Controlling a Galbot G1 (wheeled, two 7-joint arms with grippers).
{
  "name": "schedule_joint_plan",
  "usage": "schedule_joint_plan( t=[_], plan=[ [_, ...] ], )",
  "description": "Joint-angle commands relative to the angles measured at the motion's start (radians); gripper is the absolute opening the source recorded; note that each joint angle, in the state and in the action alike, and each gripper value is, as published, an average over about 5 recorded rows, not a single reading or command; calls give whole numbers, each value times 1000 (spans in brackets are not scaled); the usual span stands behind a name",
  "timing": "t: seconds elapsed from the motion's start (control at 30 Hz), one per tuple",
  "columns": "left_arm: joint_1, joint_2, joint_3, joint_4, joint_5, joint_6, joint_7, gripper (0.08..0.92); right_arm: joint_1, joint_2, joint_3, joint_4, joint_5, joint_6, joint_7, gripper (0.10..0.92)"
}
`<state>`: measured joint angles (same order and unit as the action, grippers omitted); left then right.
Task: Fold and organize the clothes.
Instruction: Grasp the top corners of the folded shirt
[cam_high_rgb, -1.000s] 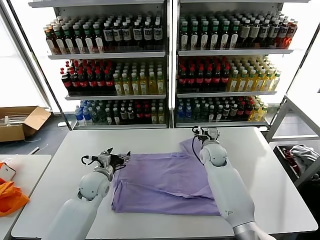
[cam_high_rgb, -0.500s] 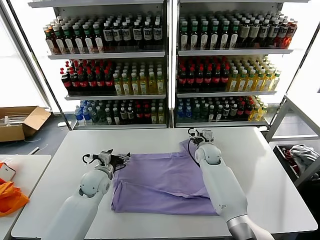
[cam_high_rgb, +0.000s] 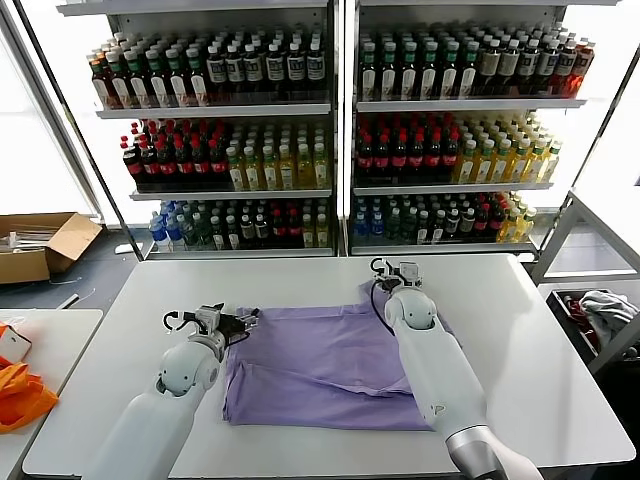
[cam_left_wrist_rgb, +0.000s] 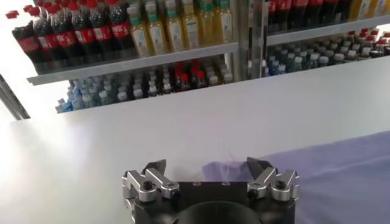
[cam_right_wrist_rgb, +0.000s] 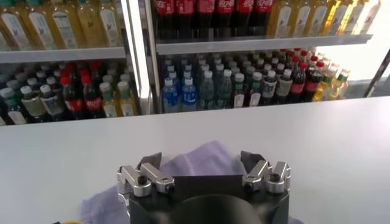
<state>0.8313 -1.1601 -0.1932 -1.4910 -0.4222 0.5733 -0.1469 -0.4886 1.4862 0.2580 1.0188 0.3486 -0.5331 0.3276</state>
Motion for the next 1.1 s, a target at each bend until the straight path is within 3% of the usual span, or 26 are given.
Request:
schedule_joint_plan(
  t=[0.03, 0.17, 0.57, 0.8, 0.93, 1.1],
  plan=[
    [19, -3, 4, -2, -3, 3, 2, 793, -11, -2, 1, 3, -2, -12, 9, 797],
    [35, -4, 7, -17, -2, 3, 3, 718, -31, -9, -1, 36, -1, -19, 17, 699],
    [57, -14, 6, -38, 2, -4, 6, 372, -109, -25, -9, 134, -2, -31, 12, 352],
    [51, -21, -1, -39, 20, -70, 6, 166, -118, -30, 3, 149, 10, 12, 17, 152],
    [46, -20, -6, -45, 37, -105, 5, 92, -123, -35, 7, 190, 28, 32, 26, 113],
    [53, -21, -12, -66, 49, -142, 2, 84, -139, -46, 10, 274, 28, 41, 35, 113]
  ],
)
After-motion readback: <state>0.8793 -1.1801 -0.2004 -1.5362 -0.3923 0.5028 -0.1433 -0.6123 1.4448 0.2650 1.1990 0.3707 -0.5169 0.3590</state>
